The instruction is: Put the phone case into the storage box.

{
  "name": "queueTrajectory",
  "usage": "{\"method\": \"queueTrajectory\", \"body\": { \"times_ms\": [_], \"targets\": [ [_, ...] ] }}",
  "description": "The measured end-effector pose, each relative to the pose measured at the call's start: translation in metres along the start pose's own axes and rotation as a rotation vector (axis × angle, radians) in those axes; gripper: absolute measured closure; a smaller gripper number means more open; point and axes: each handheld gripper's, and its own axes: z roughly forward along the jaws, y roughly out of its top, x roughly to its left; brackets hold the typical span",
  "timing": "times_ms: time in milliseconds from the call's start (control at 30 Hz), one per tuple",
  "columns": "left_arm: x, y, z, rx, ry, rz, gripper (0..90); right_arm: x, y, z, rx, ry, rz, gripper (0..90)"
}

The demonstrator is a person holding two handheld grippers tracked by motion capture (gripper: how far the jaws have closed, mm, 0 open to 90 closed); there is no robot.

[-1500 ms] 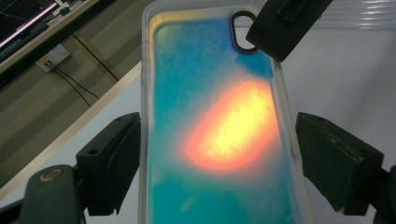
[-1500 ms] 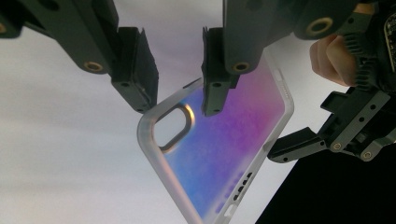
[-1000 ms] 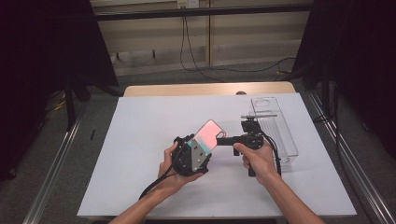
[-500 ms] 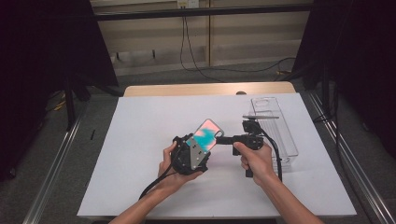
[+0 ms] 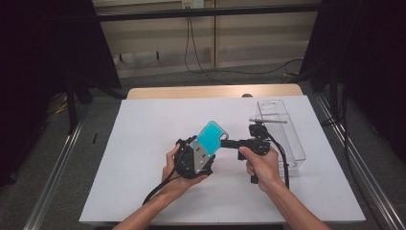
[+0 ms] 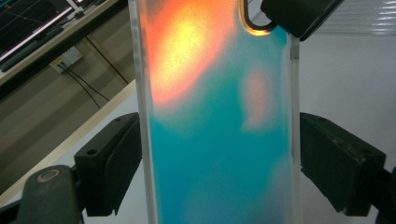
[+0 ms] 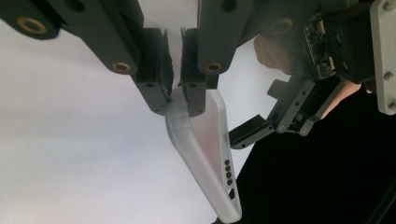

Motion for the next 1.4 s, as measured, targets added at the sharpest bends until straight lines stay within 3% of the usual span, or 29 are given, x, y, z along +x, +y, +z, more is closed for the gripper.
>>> {"method": "queueTrajectory", "body": {
  "times_ms": [267, 500, 633, 800, 867, 1000, 1100, 1200, 1333, 1400],
  "targets": [
    [0.005, -0.001, 0.004, 0.0, -0.057, -0.068, 12.8, 0.001, 0.0, -0.002, -0.009, 0.006, -0.011, 85.7],
    [0.009, -0.001, 0.004, -0.021, -0.078, -0.087, 9.4, 0.0, 0.002, -0.005, -0.022, -0.01, -0.02, 85.8],
    [0.01, -0.001, 0.003, -0.001, -0.132, -0.143, 6.7, -0.001, 0.003, -0.007, -0.033, -0.015, -0.026, 85.8],
    [0.011, -0.001, 0.004, 0.001, -0.164, -0.189, 5.9, 0.001, 0.003, -0.007, -0.038, -0.026, -0.048, 85.8],
    [0.013, -0.001, 0.003, -0.003, -0.164, -0.196, 5.4, 0.002, 0.004, -0.008, -0.042, -0.031, -0.06, 85.8],
    [0.021, -0.002, 0.001, -0.016, -0.169, -0.245, 5.1, 0.003, 0.004, -0.01, -0.051, -0.039, -0.07, 85.8],
    [0.024, -0.002, -0.002, -0.029, -0.166, -0.214, 5.4, 0.003, 0.005, -0.012, -0.052, -0.046, -0.08, 85.9],
    [0.027, -0.002, -0.004, -0.032, -0.178, -0.235, 4.4, 0.001, 0.006, -0.013, -0.057, -0.06, -0.089, 85.8],
    [0.029, -0.005, -0.006, -0.031, -0.139, -0.23, 2.8, -0.001, 0.007, -0.014, -0.056, -0.08, -0.103, 85.8],
    [0.03, -0.008, -0.007, -0.043, -0.162, -0.258, 3.1, -0.002, 0.007, -0.014, -0.057, -0.084, -0.107, 85.8]
  ]
}}
